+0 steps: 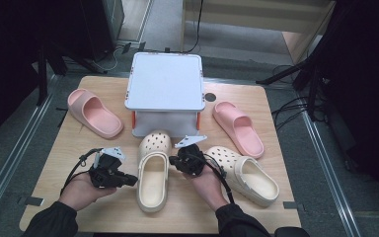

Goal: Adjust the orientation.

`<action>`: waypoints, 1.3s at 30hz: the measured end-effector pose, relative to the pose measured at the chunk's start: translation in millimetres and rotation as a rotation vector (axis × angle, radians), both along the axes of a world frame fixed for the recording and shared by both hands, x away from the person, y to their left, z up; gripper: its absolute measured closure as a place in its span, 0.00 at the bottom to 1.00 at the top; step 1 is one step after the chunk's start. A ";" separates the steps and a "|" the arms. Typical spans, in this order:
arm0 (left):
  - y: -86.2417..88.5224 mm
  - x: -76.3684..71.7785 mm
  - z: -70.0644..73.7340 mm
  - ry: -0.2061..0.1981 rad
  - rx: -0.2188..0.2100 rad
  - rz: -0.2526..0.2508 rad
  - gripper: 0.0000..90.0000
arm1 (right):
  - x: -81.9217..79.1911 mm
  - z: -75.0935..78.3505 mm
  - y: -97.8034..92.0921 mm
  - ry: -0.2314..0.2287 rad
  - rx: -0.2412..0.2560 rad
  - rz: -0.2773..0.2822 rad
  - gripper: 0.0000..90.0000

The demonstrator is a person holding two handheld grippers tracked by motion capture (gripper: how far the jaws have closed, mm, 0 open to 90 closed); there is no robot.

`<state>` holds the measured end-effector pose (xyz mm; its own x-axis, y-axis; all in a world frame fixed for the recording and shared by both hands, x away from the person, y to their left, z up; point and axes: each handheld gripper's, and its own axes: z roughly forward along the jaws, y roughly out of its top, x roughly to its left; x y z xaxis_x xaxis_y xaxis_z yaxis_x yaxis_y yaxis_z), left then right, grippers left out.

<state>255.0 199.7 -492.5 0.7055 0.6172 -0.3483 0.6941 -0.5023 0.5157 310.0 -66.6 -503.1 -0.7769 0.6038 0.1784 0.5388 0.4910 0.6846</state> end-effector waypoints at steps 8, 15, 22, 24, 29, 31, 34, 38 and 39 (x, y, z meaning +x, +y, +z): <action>20.1 4.4 12.8 -0.019 -0.074 0.077 0.85 | 1.7 7.8 -9.8 -0.002 0.057 0.040 0.92; 19.3 4.0 21.5 -0.083 -0.054 0.072 0.67 | -5.2 18.9 -23.0 0.003 0.071 0.076 0.82; 16.7 14.5 21.5 -0.056 -0.038 0.069 0.55 | -21.7 33.5 -44.6 0.007 0.086 0.103 0.68; 16.1 15.7 21.7 -0.060 -0.047 0.074 0.54 | -23.7 35.3 -47.9 0.000 0.077 0.104 0.67; 16.3 24.1 24.1 -0.056 -0.055 0.077 0.52 | -32.5 41.7 -64.6 -0.016 0.049 0.105 0.68; 15.7 27.2 24.9 -0.062 -0.045 0.073 0.53 | -35.0 43.6 -74.4 -0.010 0.056 0.095 0.68; 15.0 31.3 26.4 -0.067 -0.051 0.066 0.53 | -36.1 44.4 -79.9 -0.004 0.056 0.091 0.68; 12.1 35.2 27.9 -0.076 -0.057 0.050 0.53 | -40.0 46.5 -93.8 0.011 0.054 0.073 0.68; 11.7 36.0 28.5 -0.079 -0.058 0.039 0.52 | -41.3 47.2 -96.8 0.016 0.051 0.065 0.67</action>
<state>291.1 211.4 -464.1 0.7082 0.6250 -0.3283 0.6683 -0.4436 0.5971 268.7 -163.4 -455.9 -0.8113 0.5417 0.2198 0.5174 0.4904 0.7012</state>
